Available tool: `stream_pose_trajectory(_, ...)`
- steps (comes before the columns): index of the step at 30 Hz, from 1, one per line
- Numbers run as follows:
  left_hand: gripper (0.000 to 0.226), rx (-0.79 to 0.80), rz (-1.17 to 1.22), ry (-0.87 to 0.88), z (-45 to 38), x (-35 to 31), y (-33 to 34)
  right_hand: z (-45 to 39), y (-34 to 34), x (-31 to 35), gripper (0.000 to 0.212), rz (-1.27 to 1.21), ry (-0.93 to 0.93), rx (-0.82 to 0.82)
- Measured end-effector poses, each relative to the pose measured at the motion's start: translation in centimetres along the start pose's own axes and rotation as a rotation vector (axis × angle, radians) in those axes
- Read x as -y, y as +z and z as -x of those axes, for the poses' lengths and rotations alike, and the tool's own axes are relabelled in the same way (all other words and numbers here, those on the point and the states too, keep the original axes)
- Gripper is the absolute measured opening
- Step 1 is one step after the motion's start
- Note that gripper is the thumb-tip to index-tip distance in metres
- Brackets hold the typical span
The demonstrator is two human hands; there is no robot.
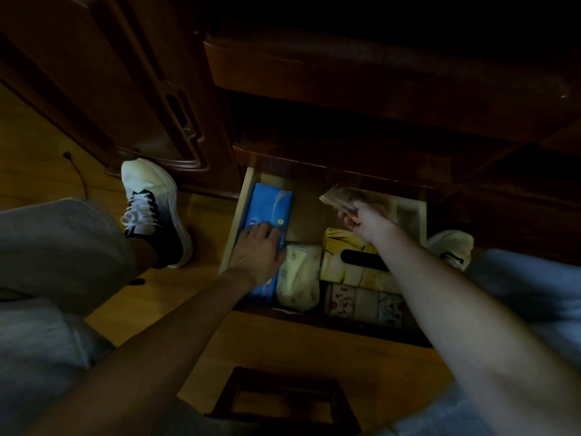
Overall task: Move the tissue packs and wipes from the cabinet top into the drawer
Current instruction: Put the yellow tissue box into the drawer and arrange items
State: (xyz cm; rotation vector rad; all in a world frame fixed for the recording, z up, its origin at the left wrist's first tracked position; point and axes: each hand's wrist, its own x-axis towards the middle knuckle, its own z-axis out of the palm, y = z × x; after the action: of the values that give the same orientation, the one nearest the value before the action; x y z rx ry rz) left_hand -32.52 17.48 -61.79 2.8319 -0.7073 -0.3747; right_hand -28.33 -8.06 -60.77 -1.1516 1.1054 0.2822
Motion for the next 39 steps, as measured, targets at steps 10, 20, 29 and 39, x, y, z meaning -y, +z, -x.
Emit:
stream_pose_trajectory(10, 0.064, 0.006, 1.497, -0.466, -1.9, -4.4, -5.7, 8.6, -6.5, 1.8, 0.012, 0.729, -0.291, 0.372)
stream_pose_trajectory(20, 0.017, 0.160, 1.391, -0.509, -0.4, -8.5, -4.4, 9.4, -8.4, 1.0, 0.115, 1.457, -0.644, 0.349)
stream_pose_trajectory(29, 0.057, 0.156, 0.832, -0.329, -1.4, -8.1, -1.5, 4.6, -11.1, -3.3, 0.082, 1.890, -0.648, 0.192)
stream_pose_trajectory(39, 0.025, -0.191, 0.358, 0.083, -0.5, -8.2, -17.8, 16.8, -7.0, 6.9, 0.043, 1.239, -1.112, 0.141)
